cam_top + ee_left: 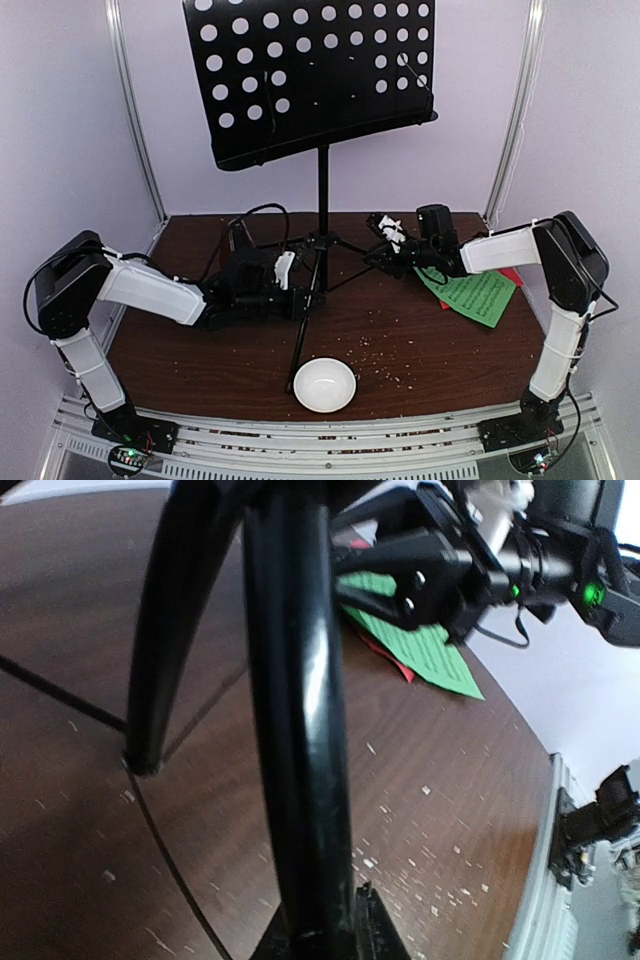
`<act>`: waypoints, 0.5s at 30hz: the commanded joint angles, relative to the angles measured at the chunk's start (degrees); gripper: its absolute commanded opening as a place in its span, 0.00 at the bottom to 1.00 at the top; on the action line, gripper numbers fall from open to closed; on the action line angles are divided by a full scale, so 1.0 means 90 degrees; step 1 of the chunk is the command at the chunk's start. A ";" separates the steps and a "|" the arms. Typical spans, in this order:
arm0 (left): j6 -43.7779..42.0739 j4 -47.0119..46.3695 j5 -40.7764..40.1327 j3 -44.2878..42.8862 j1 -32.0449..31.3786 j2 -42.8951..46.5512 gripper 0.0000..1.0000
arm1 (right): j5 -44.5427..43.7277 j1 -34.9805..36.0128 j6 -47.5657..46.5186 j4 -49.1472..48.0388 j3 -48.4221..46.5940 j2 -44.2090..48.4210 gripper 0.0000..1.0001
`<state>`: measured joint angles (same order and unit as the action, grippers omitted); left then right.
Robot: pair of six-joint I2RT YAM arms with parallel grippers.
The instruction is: Pack up the instrument practice props
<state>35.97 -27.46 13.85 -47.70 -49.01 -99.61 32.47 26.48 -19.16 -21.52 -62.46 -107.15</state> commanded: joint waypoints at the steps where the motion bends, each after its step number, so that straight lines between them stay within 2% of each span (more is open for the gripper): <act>1: -0.0992 -0.0072 -0.0660 -0.0096 0.0074 -0.0277 0.03 | -0.0110 0.0179 0.0094 0.0312 0.0141 0.0104 0.14; 3: -0.1138 -0.0044 -0.0841 -0.0131 0.0066 -0.0205 0.00 | -0.0188 0.0243 0.0102 0.0099 0.0345 0.0295 0.04; 5: -0.1297 -0.0011 -0.1023 -0.0148 0.0058 -0.0102 0.00 | -0.0266 0.0312 0.0157 -0.0224 0.0600 0.0522 0.01; 15: -0.1919 0.0065 -0.1426 -0.0383 0.0055 0.0480 0.00 | -0.0585 0.0689 0.0817 -0.1251 0.1352 0.1550 0.00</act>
<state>26.72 -24.84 6.52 -48.90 -49.23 -97.56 25.26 29.89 -17.30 -26.57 -51.29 -97.25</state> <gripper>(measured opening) 0.143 0.244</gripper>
